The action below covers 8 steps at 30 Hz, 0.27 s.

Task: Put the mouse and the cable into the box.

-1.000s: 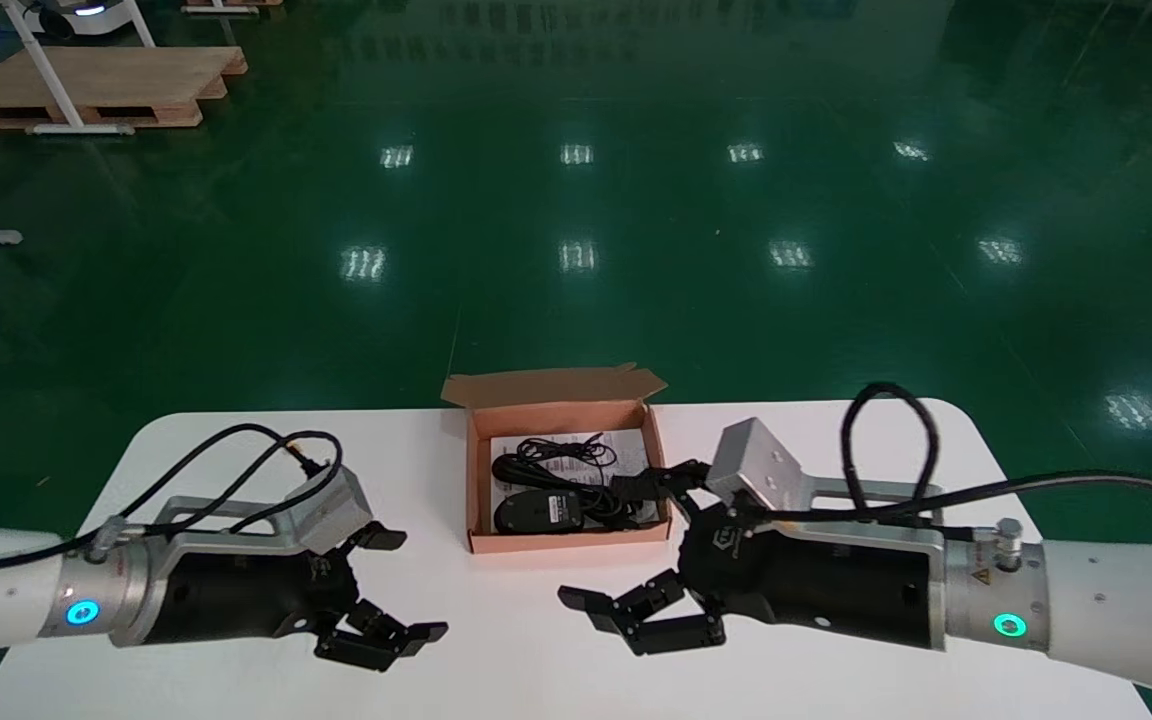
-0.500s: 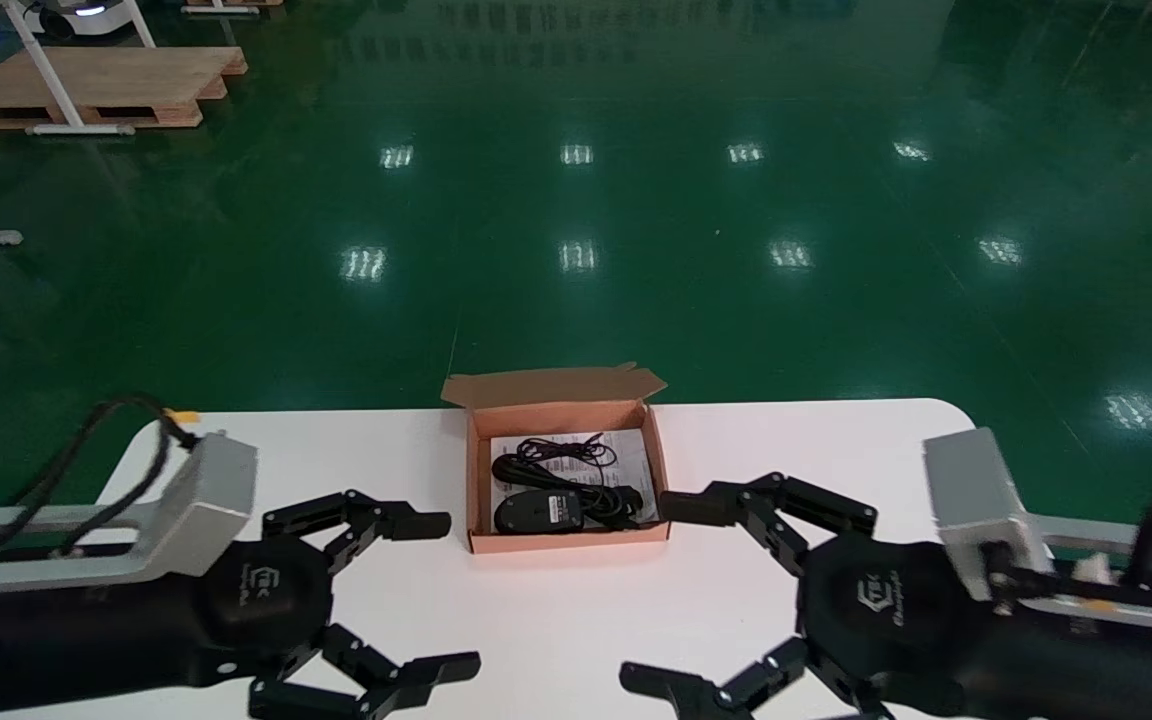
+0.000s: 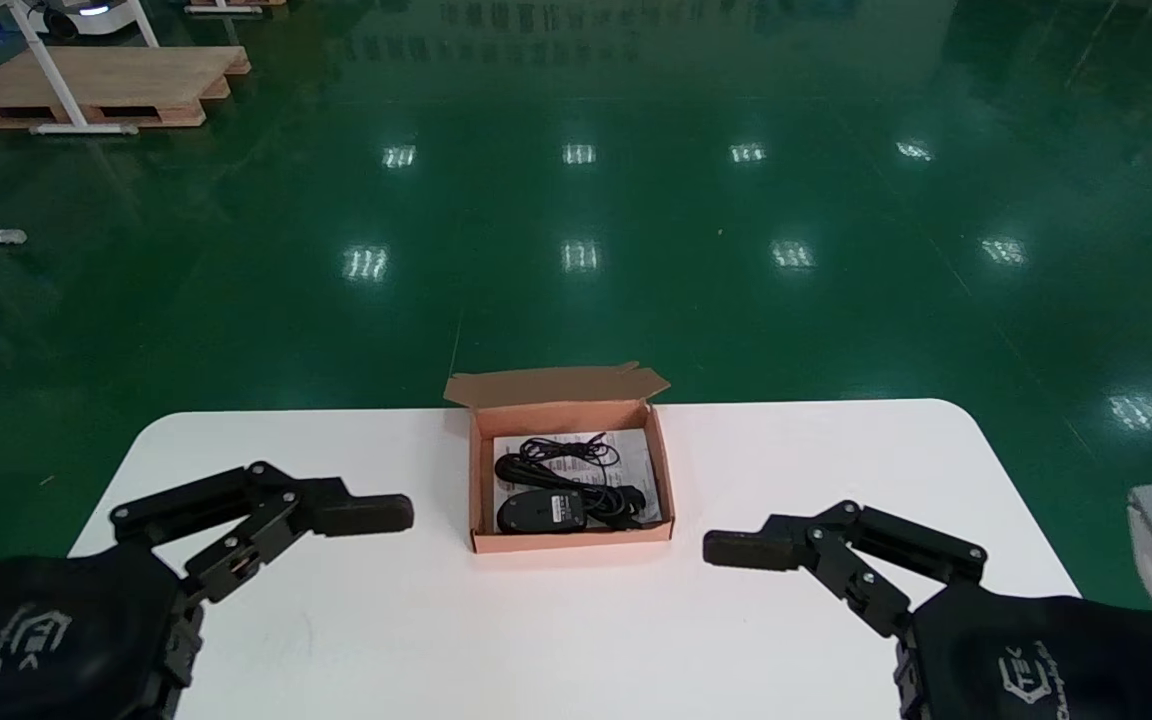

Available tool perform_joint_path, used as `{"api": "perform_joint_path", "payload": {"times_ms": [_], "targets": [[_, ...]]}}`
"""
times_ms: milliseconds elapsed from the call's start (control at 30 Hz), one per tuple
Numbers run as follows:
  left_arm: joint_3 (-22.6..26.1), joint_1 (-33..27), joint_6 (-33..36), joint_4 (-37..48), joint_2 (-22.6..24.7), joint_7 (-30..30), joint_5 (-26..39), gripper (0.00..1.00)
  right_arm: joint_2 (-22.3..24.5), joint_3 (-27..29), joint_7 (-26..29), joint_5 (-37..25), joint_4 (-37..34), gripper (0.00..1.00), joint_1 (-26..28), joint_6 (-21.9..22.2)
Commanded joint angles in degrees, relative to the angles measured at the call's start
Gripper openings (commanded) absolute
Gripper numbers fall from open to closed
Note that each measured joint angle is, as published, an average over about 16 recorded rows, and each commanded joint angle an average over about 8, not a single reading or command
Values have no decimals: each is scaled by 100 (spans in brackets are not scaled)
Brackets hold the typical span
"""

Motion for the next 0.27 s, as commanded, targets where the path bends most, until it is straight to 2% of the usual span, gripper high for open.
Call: {"api": "perform_joint_path", "payload": {"times_ms": [33, 267], "targets": [[-61, 41, 56, -38, -35, 24, -121, 100, 14, 21, 1, 26, 12, 100, -12, -23], [3, 0, -4, 5, 1, -2, 10, 100, -8, -11, 0, -11, -7, 100, 5, 13]]}}
